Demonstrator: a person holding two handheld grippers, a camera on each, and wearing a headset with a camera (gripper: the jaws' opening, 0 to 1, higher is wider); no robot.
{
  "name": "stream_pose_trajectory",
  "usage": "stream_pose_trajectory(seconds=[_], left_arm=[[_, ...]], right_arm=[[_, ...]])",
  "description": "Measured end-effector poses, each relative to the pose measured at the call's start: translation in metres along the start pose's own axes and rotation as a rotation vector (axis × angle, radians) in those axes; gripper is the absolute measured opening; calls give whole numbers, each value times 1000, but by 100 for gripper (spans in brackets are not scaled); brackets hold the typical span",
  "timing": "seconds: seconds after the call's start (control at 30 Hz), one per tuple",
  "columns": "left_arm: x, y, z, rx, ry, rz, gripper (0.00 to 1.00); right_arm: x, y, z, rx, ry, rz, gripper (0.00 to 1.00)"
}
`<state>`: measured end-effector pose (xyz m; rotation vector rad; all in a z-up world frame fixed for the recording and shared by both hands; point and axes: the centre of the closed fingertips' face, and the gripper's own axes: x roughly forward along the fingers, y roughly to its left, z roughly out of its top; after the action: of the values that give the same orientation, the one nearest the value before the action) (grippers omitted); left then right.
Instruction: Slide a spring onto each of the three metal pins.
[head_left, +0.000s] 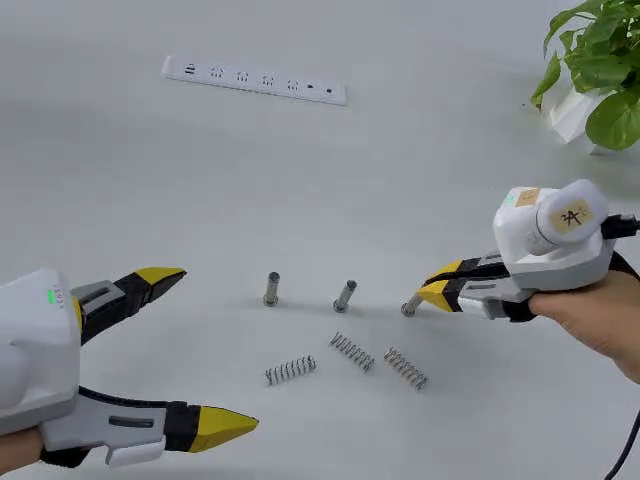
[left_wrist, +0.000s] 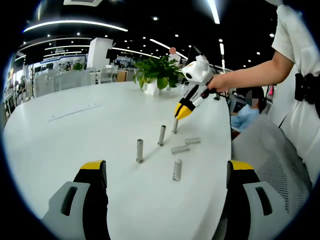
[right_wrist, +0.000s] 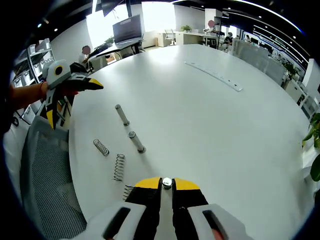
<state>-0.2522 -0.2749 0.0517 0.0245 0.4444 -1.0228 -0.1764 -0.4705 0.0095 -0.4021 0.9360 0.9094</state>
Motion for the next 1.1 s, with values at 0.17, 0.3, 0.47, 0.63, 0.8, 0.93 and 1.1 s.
stream_pose_trajectory(seconds=[0.17,0.3,0.47,0.63,0.8,0.93,1.1], left_arm=[[1,0,0,-2,-1,-3,99],[1,-1,1,0,-3,-5,99],[1,0,1,0,-2,-5,99],[1,0,0,0,0,-6,99],[1,-1,0,0,0,-6,99],[1,-1,1,-1,-3,-7,99],[2,-2,2,0,-2,-11,99]], right_arm=[[-1,1,-1,-9,-1,-1,5],[0,1,-1,-19,-1,-4,5],[0,2,-1,-26,-1,-4,5],[0,3,-1,-28,-6,-5,5],[0,2,-2,-29,-4,-5,5],[0,2,-3,-28,-5,-6,6],[-1,2,-2,-29,-7,-7,7]])
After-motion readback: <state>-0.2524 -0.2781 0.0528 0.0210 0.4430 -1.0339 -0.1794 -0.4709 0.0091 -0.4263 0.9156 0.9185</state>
